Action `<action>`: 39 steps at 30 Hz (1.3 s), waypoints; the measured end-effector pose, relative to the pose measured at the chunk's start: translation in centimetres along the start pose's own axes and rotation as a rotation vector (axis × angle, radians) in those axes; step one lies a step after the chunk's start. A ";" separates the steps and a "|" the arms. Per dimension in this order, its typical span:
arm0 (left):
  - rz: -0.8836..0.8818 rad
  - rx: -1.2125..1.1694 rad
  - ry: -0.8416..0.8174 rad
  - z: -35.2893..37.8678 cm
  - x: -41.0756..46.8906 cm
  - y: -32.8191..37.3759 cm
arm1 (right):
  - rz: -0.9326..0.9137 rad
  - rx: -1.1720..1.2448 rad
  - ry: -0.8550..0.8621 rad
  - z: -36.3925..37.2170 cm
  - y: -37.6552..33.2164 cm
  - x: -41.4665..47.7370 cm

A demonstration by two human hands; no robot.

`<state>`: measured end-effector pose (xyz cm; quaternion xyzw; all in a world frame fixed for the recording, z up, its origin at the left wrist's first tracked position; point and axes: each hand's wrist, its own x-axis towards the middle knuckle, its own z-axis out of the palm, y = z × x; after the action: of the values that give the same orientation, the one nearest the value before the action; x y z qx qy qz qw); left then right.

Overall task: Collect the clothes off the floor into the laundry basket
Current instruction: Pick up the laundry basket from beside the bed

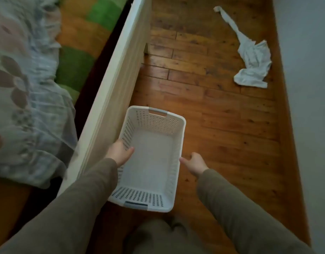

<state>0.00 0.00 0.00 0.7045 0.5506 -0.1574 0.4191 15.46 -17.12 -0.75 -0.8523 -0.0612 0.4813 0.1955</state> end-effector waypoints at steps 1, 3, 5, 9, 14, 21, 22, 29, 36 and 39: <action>-0.009 0.007 -0.001 0.4 0.5 -0.4 | 0.013 0.011 -0.014 0.6 0.3 0.4; -0.027 -0.015 0.015 1.3 1.7 -1.2 | 0.044 0.051 -0.047 2.0 1.0 1.7; -0.049 -0.034 0.032 2.1 2.7 -1.8 | 0.054 0.106 -0.090 3.6 1.7 3.1; -0.054 -0.042 0.136 2.8 3.8 -2.6 | 0.049 0.212 -0.056 5.3 2.7 4.5; -0.104 -0.087 0.121 2.1 3.4 -1.6 | -0.009 0.265 -0.084 2.7 1.9 3.2; 0.002 -0.126 0.136 -2.5 -1.3 4.6 | -0.064 0.184 -0.032 -7.9 -1.2 -2.0; 0.048 -0.142 0.148 -3.5 -2.5 6.1 | -0.079 0.170 -0.003 -9.7 -2.2 -3.2; 0.236 -0.337 0.129 -14.6 -14.3 17.5 | -0.213 0.115 0.192 -21.6 -10.9 -15.9; 0.413 -0.401 0.184 -27.2 -26.9 27.5 | -0.420 0.199 0.314 -32.6 -19.9 -31.6; 0.496 -0.440 0.211 -31.9 -31.8 31.0 | -0.476 0.252 0.347 -36.1 -23.0 -37.7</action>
<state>9.54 2.57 53.77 0.7221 0.4239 0.1453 0.5271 27.93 -16.97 54.94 -0.8524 -0.1644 0.2734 0.4143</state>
